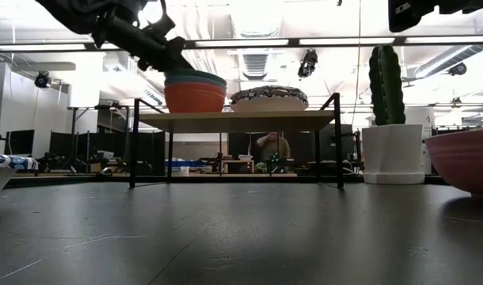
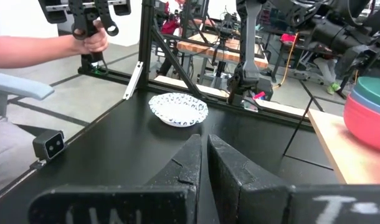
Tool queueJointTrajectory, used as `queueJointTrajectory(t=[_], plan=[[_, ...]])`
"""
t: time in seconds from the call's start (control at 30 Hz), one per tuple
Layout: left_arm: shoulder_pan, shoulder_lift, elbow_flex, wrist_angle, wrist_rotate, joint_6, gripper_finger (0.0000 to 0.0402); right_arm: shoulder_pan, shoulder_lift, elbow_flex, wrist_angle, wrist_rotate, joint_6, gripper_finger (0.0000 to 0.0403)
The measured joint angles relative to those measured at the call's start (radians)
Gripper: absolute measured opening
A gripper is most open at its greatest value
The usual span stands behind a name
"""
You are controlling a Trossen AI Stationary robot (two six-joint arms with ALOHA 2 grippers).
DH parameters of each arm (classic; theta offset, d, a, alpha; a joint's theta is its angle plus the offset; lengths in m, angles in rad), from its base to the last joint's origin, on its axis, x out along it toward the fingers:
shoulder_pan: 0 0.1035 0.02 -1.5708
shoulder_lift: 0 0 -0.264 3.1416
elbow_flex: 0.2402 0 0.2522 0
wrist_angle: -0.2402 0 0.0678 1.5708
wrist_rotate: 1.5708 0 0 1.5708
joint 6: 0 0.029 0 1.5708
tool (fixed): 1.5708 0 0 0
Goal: Place and stack bowls onto a shelf
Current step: Stack the green bowl on top of the blue bowl on the shelf, then stack the pink bowl on top of the green bowl on the shelf
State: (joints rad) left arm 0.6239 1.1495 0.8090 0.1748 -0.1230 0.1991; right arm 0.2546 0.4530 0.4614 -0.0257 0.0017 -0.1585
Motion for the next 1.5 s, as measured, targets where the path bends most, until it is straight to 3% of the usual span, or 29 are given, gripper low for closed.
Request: queueJointTrajectory(t=[0.43, 0.53, 0.7, 0.93, 1.1, 1.23, 1.37, 1.5], plan=[[-0.001, -0.002, -0.003, 0.009, -0.008, -0.036, 0.0079, 0.000, 0.000, 0.000, 0.000, 0.000, -0.002, 0.0018], [-0.006, -0.015, 0.020, 0.009, 0.042, -0.080, 0.0079, 0.000, 0.000, 0.000, 0.000, 0.000, -0.002, 0.0018], [-0.063, -0.034, 0.054, 0.012, 0.215, -0.187, 0.0079, 0.000, 0.000, 0.000, 0.000, 0.006, -0.001, 0.0018], [-0.334, -0.025, 0.053, 0.002, 0.211, -0.272, 0.0078, 0.000, 0.000, 0.000, 0.000, 0.082, 0.025, 0.0018], [-0.594, 0.028, 0.051, -0.019, 0.038, -0.294, 0.0078, 0.000, 0.000, 0.000, 0.001, 0.097, 0.048, 0.0018], [-0.754, 0.089, 0.051, -0.106, -0.064, -0.288, 0.0078, 0.000, 0.000, 0.004, 0.003, 0.173, 0.111, 0.0018], [-0.854, 0.154, 0.048, -0.173, -0.068, -0.287, 0.0078, 0.000, 0.032, 0.024, -0.015, 0.221, 0.173, 0.0018], [-0.904, 0.193, 0.046, -0.188, -0.068, -0.277, 0.0077, 0.000, 0.117, 0.105, -0.184, 0.285, 0.282, 0.0018]])
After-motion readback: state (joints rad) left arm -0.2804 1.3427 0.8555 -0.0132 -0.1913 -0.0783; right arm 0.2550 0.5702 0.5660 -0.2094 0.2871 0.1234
